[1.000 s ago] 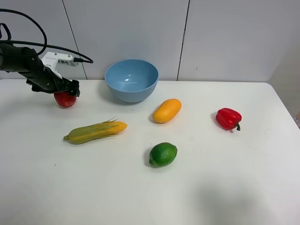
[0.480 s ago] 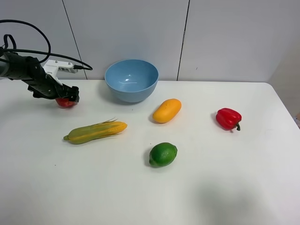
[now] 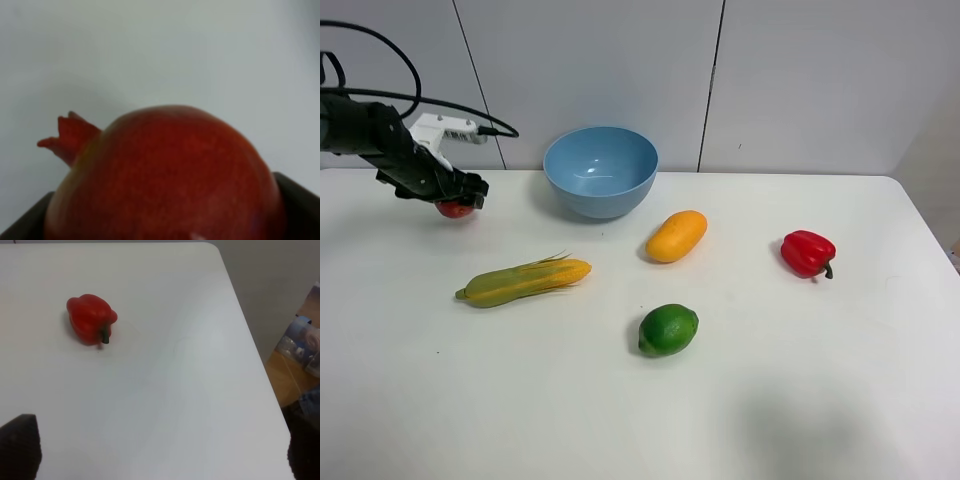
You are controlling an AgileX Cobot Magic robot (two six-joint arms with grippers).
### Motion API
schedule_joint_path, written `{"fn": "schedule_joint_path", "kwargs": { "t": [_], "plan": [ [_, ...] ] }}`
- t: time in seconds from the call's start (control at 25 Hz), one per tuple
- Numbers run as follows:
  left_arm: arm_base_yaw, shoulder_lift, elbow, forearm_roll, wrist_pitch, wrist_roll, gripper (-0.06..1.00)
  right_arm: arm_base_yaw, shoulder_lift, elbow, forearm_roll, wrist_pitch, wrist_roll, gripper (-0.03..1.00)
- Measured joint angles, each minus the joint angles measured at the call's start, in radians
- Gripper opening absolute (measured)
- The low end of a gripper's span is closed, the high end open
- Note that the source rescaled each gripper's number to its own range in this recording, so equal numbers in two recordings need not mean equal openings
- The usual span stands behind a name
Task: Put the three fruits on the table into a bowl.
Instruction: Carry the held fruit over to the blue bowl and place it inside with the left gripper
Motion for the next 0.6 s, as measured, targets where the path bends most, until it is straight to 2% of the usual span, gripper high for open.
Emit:
{"fn": "schedule_joint_path", "kwargs": {
  "t": [0.28, 0.4, 0.6],
  "plan": [
    [-0.154, -0.229, -0.007, -0.025, 0.043, 0.0, 0.03, 0.0, 0.0, 0.0, 0.0, 0.0, 0.0, 1.0],
    [-0.217, -0.214, -0.054, -0.042, 0.054, 0.0, 0.03, 0.0, 0.0, 0.0, 0.0, 0.0, 0.0, 1.0],
    [-0.297, -0.1, -0.221, -0.049, 0.056, 0.0, 0.03, 0.0, 0.0, 0.0, 0.0, 0.0, 0.0, 1.0]
  ]
}}
